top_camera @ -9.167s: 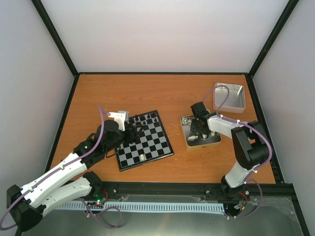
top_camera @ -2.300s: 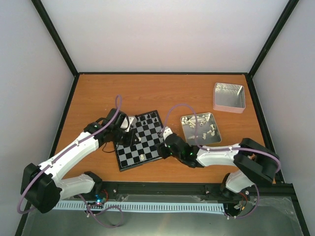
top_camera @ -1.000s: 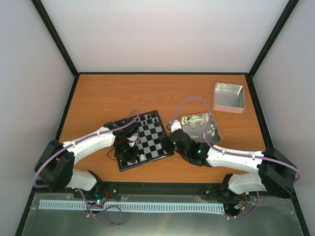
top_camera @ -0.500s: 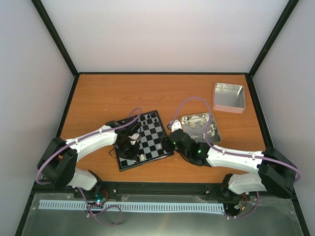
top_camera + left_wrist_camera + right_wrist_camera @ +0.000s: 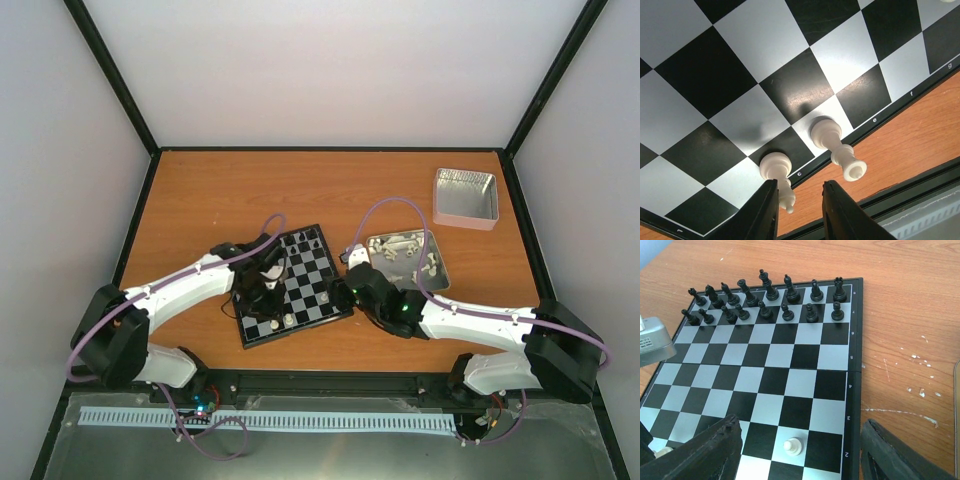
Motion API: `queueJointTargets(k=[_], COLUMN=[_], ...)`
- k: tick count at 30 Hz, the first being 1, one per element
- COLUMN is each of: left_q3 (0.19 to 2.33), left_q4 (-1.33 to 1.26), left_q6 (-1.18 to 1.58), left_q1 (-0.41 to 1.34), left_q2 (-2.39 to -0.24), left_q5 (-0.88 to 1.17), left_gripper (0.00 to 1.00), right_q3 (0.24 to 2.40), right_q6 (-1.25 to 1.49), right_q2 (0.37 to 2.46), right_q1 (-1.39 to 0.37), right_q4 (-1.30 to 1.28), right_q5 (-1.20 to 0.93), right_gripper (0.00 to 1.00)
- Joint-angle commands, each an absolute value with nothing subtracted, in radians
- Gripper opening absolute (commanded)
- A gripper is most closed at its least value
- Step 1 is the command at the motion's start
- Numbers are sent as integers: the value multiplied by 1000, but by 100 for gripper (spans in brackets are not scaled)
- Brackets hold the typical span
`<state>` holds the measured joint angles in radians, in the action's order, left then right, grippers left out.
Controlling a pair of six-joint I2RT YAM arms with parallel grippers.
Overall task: Set up the chess pieces on the board
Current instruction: Place the chess piece on the chessboard.
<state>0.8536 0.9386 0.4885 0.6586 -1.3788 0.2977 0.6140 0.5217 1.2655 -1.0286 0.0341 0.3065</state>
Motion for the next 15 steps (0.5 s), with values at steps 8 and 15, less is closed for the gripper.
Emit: queueJointTargets(k=[8,15], left_q3=[821,803], left_q4=[915,893], left_q6=[506,501], left_q1=[664,664], left_q2=[-1347,-1346], left_q5=[275,292], left_gripper=[23,17], right_q3=[610,611], right_q6=[541,544], right_q2=[1264,1262], right_q1=[-1025,-1025], right_q4=[25,20], right_q5=[327,328], right_gripper=[65,65])
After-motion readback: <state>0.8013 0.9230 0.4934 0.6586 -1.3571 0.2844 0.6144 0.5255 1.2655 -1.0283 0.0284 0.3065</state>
